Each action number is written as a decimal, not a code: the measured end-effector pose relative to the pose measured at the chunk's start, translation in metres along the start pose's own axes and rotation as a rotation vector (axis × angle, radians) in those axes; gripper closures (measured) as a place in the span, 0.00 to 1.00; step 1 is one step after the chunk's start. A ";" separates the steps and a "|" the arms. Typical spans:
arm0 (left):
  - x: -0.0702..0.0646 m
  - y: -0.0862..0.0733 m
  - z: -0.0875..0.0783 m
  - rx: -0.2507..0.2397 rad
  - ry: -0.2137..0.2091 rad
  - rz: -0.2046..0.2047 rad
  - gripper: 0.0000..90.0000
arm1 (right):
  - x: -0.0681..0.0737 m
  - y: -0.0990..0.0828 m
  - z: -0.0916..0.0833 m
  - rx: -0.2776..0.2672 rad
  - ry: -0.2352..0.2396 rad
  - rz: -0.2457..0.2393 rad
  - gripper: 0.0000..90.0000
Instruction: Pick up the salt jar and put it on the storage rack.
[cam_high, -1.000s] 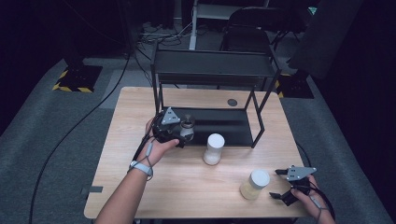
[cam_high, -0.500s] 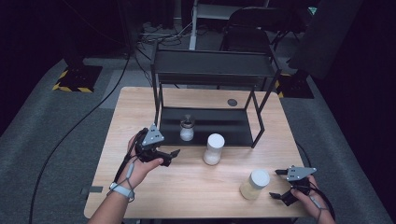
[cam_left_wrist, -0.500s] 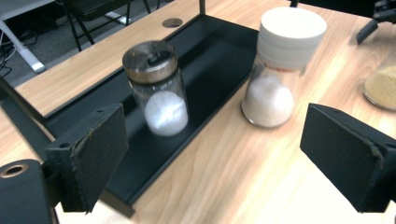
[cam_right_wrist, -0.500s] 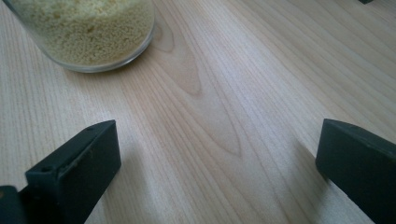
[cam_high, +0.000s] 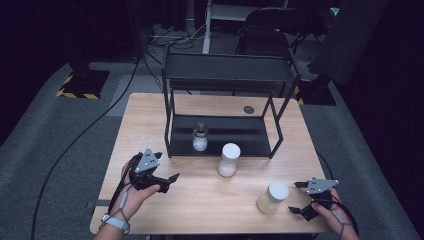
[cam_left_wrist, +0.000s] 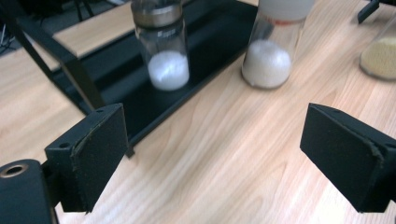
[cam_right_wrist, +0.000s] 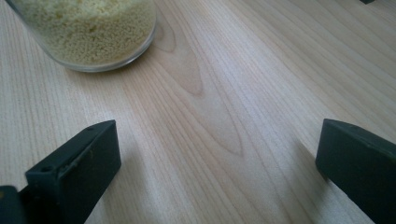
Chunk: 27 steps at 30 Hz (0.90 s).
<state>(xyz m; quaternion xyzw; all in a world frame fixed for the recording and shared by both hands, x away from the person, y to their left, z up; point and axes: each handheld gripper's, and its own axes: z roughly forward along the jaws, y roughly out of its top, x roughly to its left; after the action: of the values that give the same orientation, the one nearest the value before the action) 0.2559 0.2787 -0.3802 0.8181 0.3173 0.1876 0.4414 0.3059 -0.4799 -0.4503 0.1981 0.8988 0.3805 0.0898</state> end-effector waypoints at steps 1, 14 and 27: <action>0.000 -0.002 -0.001 0.001 0.002 -0.002 0.08 | 0.000 0.000 0.000 0.000 0.000 0.000 0.00; -0.003 -0.038 0.001 0.031 0.033 -0.019 0.06 | 0.002 -0.001 -0.001 0.000 0.003 -0.003 0.00; -0.006 -0.066 0.012 0.063 0.060 -0.066 0.06 | 0.003 -0.001 -0.001 -0.001 0.002 -0.003 0.00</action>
<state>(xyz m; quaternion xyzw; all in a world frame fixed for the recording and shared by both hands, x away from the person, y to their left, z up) 0.2350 0.2946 -0.4425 0.8148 0.3628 0.1871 0.4116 0.3030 -0.4800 -0.4505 0.1961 0.8991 0.3809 0.0894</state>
